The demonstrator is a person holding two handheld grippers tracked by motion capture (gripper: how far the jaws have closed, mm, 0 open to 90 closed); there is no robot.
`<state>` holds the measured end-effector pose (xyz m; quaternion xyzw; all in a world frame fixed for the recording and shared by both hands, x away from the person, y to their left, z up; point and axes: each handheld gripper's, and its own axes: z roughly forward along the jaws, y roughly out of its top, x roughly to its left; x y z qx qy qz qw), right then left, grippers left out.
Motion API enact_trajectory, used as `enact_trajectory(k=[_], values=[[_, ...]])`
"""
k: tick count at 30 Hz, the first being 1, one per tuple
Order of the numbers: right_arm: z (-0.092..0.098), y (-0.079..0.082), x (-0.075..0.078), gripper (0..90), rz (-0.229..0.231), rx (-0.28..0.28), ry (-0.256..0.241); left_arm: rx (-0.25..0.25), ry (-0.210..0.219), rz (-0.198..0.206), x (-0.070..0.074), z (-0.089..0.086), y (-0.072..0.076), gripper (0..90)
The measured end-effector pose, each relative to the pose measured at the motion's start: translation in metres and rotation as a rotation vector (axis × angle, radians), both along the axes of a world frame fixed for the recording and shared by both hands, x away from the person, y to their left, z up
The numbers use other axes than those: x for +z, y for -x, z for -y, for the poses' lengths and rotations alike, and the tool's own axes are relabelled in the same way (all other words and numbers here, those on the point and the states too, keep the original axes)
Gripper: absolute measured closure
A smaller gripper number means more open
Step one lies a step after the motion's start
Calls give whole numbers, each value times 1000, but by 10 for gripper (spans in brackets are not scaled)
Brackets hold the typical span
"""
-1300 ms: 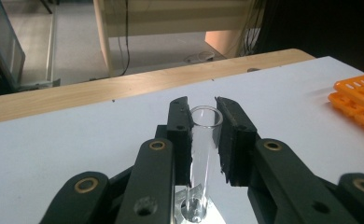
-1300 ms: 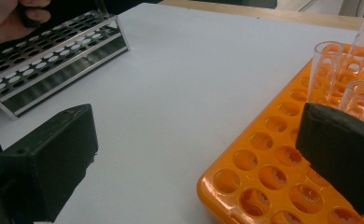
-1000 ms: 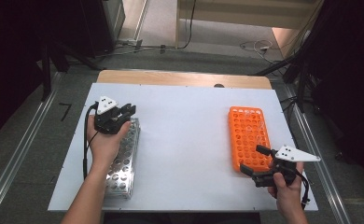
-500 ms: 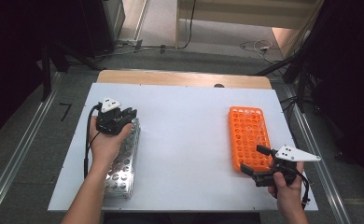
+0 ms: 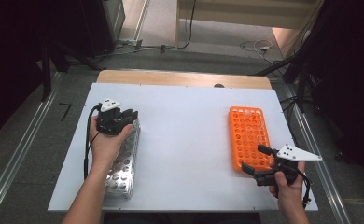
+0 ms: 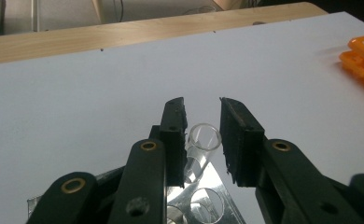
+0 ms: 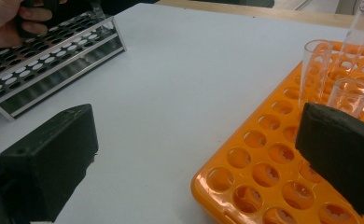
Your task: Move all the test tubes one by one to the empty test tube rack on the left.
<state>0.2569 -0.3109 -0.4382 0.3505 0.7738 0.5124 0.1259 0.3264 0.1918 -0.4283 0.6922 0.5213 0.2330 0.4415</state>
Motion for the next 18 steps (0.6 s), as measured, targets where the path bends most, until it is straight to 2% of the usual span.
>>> enact_trajectory(k=[9,12,18], values=[[0,-2,1,0,-1,-1,1,-16,65,59,9,-4,10,513],[2,-4,2,0,-3,-6,-9,-31,83,76,12,-3,15,441],[8,-8,5,0,-3,-27,-13,-76,105,105,15,5,25,359]])
